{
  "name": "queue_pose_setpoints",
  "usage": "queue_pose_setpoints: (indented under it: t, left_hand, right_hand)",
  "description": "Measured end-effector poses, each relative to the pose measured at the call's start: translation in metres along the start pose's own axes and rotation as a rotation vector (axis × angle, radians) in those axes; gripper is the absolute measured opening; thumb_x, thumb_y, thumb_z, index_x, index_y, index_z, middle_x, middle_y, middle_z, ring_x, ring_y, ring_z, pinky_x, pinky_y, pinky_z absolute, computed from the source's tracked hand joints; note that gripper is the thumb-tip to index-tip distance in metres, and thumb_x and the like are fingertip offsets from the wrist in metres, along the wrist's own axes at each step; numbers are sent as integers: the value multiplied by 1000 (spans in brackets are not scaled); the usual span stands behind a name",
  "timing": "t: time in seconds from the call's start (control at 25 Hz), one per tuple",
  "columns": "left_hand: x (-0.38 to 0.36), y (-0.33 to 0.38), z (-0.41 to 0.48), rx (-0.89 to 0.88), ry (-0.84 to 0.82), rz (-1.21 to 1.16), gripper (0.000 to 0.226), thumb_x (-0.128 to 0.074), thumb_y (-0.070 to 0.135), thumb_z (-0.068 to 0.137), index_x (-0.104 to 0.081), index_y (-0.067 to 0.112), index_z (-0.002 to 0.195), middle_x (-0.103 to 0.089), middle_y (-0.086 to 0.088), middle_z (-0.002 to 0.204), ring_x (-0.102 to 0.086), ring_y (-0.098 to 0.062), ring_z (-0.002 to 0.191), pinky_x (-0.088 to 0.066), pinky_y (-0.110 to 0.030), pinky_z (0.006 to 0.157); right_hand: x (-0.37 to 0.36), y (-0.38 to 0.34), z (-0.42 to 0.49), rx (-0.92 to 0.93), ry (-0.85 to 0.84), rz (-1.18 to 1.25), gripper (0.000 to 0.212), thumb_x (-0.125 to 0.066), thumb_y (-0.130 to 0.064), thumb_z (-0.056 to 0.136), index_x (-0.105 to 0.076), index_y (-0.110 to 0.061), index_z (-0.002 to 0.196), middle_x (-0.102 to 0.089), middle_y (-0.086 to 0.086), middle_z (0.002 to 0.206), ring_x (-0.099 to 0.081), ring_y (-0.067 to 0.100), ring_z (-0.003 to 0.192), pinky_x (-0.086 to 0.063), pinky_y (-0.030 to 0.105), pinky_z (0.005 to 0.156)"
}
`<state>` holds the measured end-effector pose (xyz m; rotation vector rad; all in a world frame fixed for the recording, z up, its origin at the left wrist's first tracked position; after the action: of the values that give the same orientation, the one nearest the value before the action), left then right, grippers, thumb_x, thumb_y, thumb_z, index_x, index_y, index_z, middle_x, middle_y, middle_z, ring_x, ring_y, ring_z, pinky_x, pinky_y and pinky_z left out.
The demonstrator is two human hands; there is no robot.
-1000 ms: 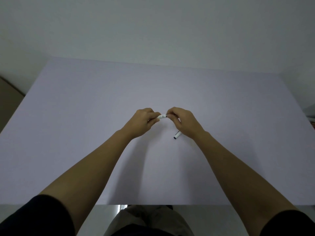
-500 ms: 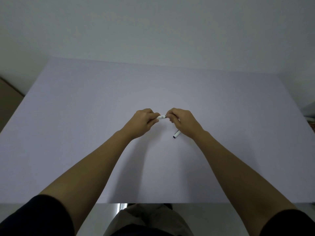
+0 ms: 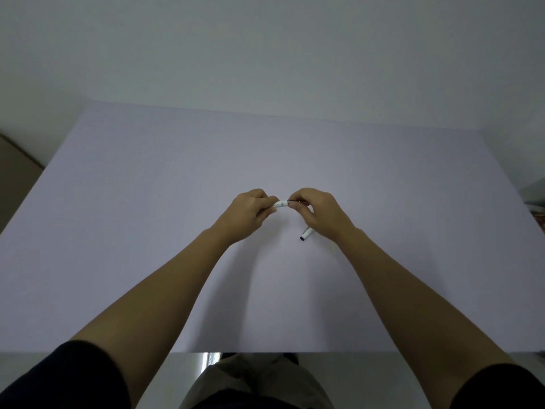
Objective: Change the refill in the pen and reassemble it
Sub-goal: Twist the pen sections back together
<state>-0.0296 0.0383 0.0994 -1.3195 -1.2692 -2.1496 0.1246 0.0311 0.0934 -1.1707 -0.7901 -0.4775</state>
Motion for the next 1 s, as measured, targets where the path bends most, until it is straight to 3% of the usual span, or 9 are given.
queue_pose_setpoints:
  t: [0.12,0.24,0.36,0.48,0.6,0.8,0.88,1.0]
  left_hand:
    - [3,2,-1,-14,27,3,19,-54,11,90,-63,6,106,-61,-17,83,-48,-21,67,-34,-28,63]
    - [2,2,-1,-10,20,-5,20,-53,13,91,-63,6,106,-60,-17,82,-50,-23,67,-34,-28,62]
    - [3,1,-1,-4,12,-11,19,-52,14,92,-63,6,105,-59,-17,79,-52,-28,67,-36,-30,61]
    - [4,2,-1,-17,4,-12,19,-52,14,92,-63,5,104,-59,-17,78,-53,-29,67,-39,-35,61]
    - [5,4,-1,-22,18,-3,18,-53,12,91,-63,3,103,-60,-19,78,-53,-29,67,-36,-30,61]
    - [8,6,-1,-27,53,-4,18,-55,10,90,-64,3,104,-61,-19,79,-53,-29,67,-36,-30,61]
    - [7,4,-2,-25,42,-3,19,-54,11,90,-63,3,104,-60,-19,80,-53,-30,68,-38,-31,62]
    - [7,-1,-5,6,47,-24,19,-52,11,91,-62,3,105,-60,-19,81,-53,-30,70,-39,-32,64]
  right_hand:
    - [-1,1,6,-43,-41,-27,26,-43,-16,96,-65,-6,86,-59,-2,74,-52,17,68,-43,31,68]
    - [0,5,6,-130,-80,-9,33,-39,-25,98,-65,-9,89,-63,5,77,-58,22,74,-50,39,75]
    - [1,0,0,-58,-59,-3,25,-48,-26,94,-58,-11,111,-59,-2,87,-56,12,81,-47,25,79]
    - [0,-5,1,40,-23,-138,17,-49,-17,94,-62,-7,96,-60,5,81,-46,12,72,-40,27,67]
    - [-1,-3,6,-3,-46,-118,20,-43,-10,95,-61,-6,86,-53,5,75,-44,16,70,-34,26,67]
    - [-4,-3,10,-5,-119,-121,32,-32,-19,94,-57,-7,78,-46,2,69,-42,19,66,-32,29,64]
    - [-1,4,10,-69,-115,3,32,-35,-21,96,-65,-12,89,-56,5,75,-50,18,71,-39,29,68]
    - [3,28,4,-223,8,151,34,-32,-20,98,-61,-10,113,-65,11,109,-59,20,96,-42,26,87]
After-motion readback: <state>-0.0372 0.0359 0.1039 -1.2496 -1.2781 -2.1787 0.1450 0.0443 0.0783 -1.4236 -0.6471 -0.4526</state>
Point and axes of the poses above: each hand's wrist, its own z-axis towards the middle knuckle, its own x-axis out of the back of the hand, y = z × x, the point moved 5 cm from there along z, towards the middle knuckle
